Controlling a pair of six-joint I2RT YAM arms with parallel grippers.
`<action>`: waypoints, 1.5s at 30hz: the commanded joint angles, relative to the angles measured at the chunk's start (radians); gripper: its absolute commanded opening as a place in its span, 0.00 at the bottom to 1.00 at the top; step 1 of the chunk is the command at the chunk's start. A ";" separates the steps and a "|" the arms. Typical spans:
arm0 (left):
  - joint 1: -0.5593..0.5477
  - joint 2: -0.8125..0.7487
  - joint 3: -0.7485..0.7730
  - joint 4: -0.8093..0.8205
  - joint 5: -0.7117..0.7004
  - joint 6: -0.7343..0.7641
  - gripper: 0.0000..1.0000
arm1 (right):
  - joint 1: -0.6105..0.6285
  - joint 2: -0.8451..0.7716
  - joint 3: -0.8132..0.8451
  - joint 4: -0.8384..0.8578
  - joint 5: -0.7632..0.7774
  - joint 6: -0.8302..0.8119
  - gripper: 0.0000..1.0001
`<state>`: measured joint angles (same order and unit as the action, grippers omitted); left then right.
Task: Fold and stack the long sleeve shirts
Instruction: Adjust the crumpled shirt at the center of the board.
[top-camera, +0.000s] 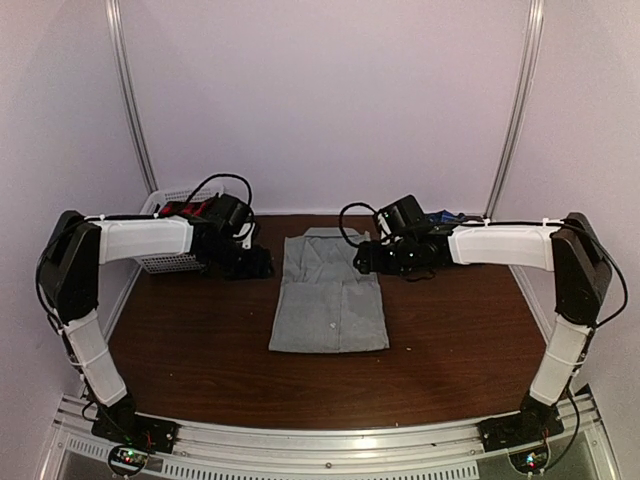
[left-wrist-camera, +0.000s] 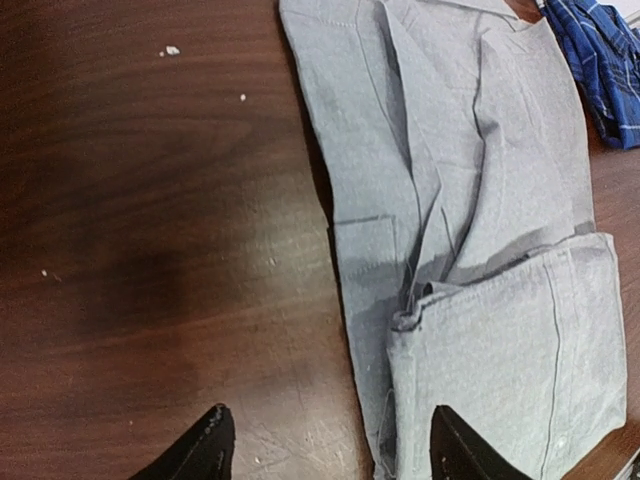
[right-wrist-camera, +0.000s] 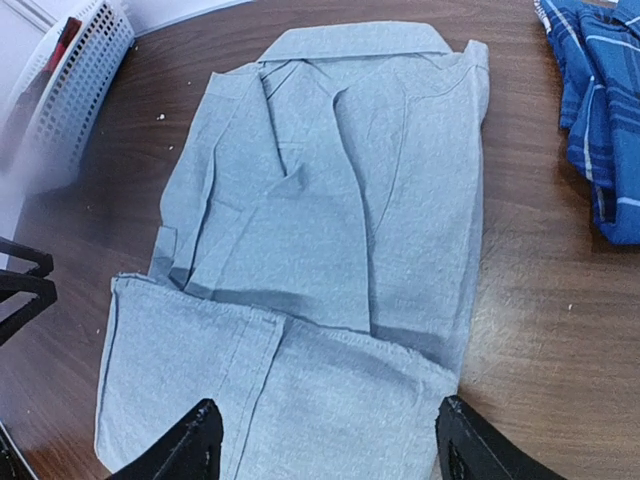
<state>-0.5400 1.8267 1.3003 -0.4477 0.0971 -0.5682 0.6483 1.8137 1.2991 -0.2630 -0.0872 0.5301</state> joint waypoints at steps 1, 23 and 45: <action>-0.029 -0.090 -0.105 0.070 0.034 -0.039 0.67 | 0.033 -0.052 -0.059 0.051 0.014 0.030 0.74; -0.126 -0.166 -0.311 0.157 0.101 -0.124 0.63 | 0.083 -0.136 -0.283 0.107 0.016 0.071 0.72; -0.116 0.094 -0.002 0.136 -0.001 -0.055 0.55 | 0.004 0.051 -0.212 0.185 0.025 0.086 0.66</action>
<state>-0.6632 1.8698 1.2312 -0.3225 0.1310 -0.6548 0.6704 1.8175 1.0355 -0.1177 -0.0547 0.6060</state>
